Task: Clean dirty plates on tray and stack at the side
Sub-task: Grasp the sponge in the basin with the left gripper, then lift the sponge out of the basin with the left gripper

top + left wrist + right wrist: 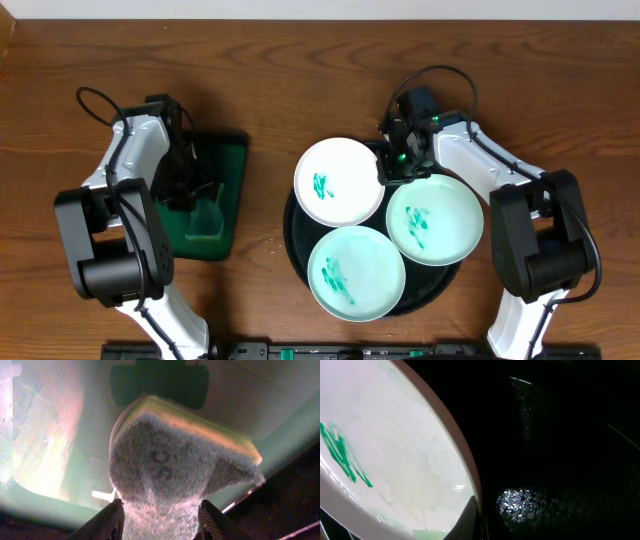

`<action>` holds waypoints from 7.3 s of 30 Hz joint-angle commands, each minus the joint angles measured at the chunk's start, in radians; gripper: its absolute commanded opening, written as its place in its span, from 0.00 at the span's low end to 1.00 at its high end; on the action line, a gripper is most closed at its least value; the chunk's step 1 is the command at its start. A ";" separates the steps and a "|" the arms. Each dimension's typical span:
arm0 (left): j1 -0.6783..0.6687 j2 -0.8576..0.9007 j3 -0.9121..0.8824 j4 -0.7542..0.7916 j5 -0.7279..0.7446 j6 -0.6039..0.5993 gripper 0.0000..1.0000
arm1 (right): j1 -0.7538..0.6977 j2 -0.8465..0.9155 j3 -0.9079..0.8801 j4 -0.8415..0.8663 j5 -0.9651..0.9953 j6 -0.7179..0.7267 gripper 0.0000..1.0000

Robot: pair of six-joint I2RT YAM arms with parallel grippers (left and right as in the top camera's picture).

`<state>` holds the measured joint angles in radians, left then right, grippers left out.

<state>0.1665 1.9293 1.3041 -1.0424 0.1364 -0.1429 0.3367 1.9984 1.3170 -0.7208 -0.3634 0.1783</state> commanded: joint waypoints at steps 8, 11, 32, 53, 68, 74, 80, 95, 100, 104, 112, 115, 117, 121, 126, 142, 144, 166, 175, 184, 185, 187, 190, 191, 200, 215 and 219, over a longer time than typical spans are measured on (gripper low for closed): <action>-0.001 0.013 -0.025 0.006 0.038 0.011 0.36 | 0.003 0.005 -0.003 -0.005 0.000 -0.015 0.01; -0.001 0.016 -0.025 0.006 0.038 0.011 0.29 | 0.003 0.005 -0.003 -0.005 0.000 -0.015 0.01; -0.001 0.127 -0.017 0.005 0.040 0.008 0.17 | 0.003 0.005 -0.003 -0.015 0.000 -0.016 0.01; -0.002 -0.046 0.016 -0.070 0.036 0.007 0.66 | 0.003 0.005 -0.003 -0.012 0.000 -0.016 0.01; -0.001 -0.029 -0.016 -0.024 0.036 -0.002 0.60 | 0.003 0.005 -0.003 -0.012 0.000 -0.016 0.01; -0.001 0.014 -0.022 -0.008 0.036 -0.004 0.56 | 0.003 0.005 -0.003 -0.012 0.000 -0.016 0.01; -0.001 0.023 -0.022 0.014 0.036 -0.004 0.53 | 0.003 0.005 -0.003 -0.016 0.000 -0.016 0.01; -0.001 0.031 -0.025 0.047 0.036 -0.004 0.15 | 0.003 0.005 -0.003 -0.024 0.000 -0.016 0.01; -0.001 0.031 -0.025 0.049 0.036 -0.004 0.17 | 0.003 0.005 -0.003 -0.029 0.000 -0.016 0.01; -0.001 0.031 -0.025 0.030 0.036 -0.004 0.55 | 0.003 0.005 -0.003 -0.032 0.000 -0.016 0.01; -0.001 0.031 -0.025 0.015 0.036 -0.004 0.87 | 0.003 0.005 -0.003 -0.032 0.000 -0.016 0.01; -0.001 0.031 -0.025 0.011 0.036 -0.004 0.79 | 0.003 0.005 -0.003 -0.032 0.000 -0.016 0.01; -0.001 0.032 -0.025 0.011 0.037 -0.004 0.75 | 0.003 0.005 -0.003 -0.034 0.000 -0.016 0.01; -0.001 0.032 -0.025 0.012 0.036 -0.004 0.48 | 0.003 0.005 -0.003 -0.038 0.000 -0.018 0.01; -0.001 0.032 -0.025 0.016 0.036 -0.004 0.47 | 0.003 0.005 -0.003 -0.040 0.000 -0.019 0.01; -0.001 0.032 -0.024 0.016 0.036 -0.004 0.08 | 0.003 0.005 -0.003 -0.058 0.000 -0.019 0.01; -0.001 0.028 -0.021 0.012 0.036 -0.004 0.07 | 0.003 0.005 -0.003 -0.060 0.000 -0.019 0.01; -0.001 0.014 -0.031 -0.005 0.036 0.011 0.61 | 0.003 0.005 -0.003 -0.065 0.000 -0.019 0.01; 0.001 0.029 -0.031 -0.002 0.036 0.015 0.61 | 0.003 0.005 -0.003 -0.068 0.000 -0.019 0.01; 0.000 0.077 -0.031 -0.003 0.040 0.015 0.30 | 0.003 0.005 -0.003 -0.074 0.000 -0.019 0.01; 0.000 0.076 -0.031 -0.003 0.040 0.016 0.25 | 0.003 0.005 -0.003 -0.073 0.000 -0.019 0.01; 0.000 0.076 -0.031 -0.003 0.040 0.015 0.13 | 0.003 0.005 -0.003 -0.072 0.000 -0.019 0.01; 0.000 0.068 -0.031 -0.007 0.040 0.015 0.07 | 0.003 0.005 -0.003 -0.073 0.000 -0.019 0.01; 0.000 0.060 -0.030 -0.011 0.039 0.015 0.07 | 0.003 0.005 -0.003 -0.074 0.000 -0.019 0.01; -0.035 -0.226 -0.030 -0.037 0.019 0.011 0.07 | 0.003 0.005 -0.003 -0.076 0.000 -0.019 0.01; 0.007 -0.077 -0.031 -0.001 -0.011 0.012 0.08 | 0.004 0.005 -0.003 -0.080 -0.001 -0.019 0.01; 0.003 -0.072 -0.030 0.026 0.006 0.023 0.07 | 0.004 0.005 -0.003 -0.087 0.000 -0.019 0.01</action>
<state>0.1692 1.8820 1.2690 -1.0199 0.1360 -0.1299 0.3367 1.9984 1.3170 -0.7986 -0.3634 0.1780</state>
